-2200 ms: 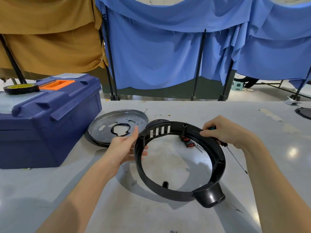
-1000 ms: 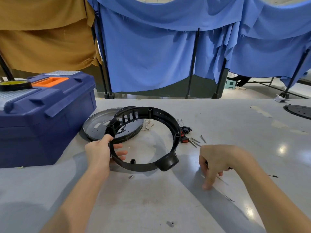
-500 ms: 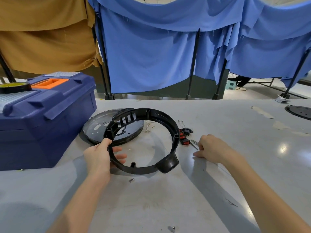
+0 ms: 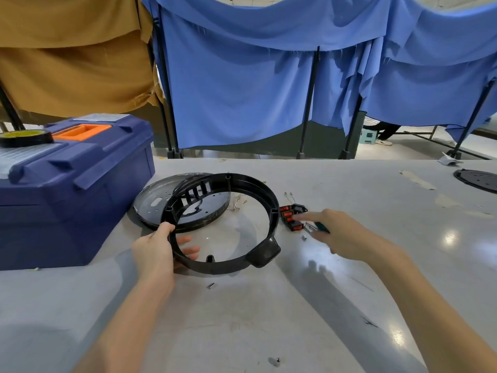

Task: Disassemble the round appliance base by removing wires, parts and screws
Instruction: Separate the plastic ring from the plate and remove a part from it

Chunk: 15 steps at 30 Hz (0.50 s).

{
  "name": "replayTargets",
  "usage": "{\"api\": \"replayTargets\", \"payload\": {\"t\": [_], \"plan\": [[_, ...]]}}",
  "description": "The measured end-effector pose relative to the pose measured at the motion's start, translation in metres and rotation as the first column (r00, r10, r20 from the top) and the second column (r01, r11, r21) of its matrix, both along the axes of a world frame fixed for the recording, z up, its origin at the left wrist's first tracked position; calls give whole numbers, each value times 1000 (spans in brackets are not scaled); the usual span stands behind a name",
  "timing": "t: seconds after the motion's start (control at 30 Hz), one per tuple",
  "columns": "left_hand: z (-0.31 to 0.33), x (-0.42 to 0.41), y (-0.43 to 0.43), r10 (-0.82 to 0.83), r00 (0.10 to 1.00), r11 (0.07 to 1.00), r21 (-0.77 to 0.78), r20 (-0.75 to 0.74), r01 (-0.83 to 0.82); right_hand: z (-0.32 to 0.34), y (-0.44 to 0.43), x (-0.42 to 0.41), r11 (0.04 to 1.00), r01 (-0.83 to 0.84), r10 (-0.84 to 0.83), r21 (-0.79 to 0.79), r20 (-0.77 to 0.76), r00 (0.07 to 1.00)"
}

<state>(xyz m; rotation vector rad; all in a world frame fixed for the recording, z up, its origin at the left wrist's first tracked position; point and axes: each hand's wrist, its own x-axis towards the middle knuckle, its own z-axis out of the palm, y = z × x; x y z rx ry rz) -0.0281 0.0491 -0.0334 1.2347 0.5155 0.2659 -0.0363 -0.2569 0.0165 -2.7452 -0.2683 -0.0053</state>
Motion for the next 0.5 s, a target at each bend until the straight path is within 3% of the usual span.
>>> {"api": "replayTargets", "payload": {"t": [0.2,0.37,0.5], "plan": [[0,-3,2,13,1000,1000,-8,13,-13,1,34,-35,983,-182,181,4,36,983],[1,-3,2,19,1000,999,-27,8,-18,-3,60,-70,886,-442,463,142,-192,866],[1,-5,0,10,1000,1000,-18,5,-9,-4,71,-88,861,-484,509,159,-313,802]]}}
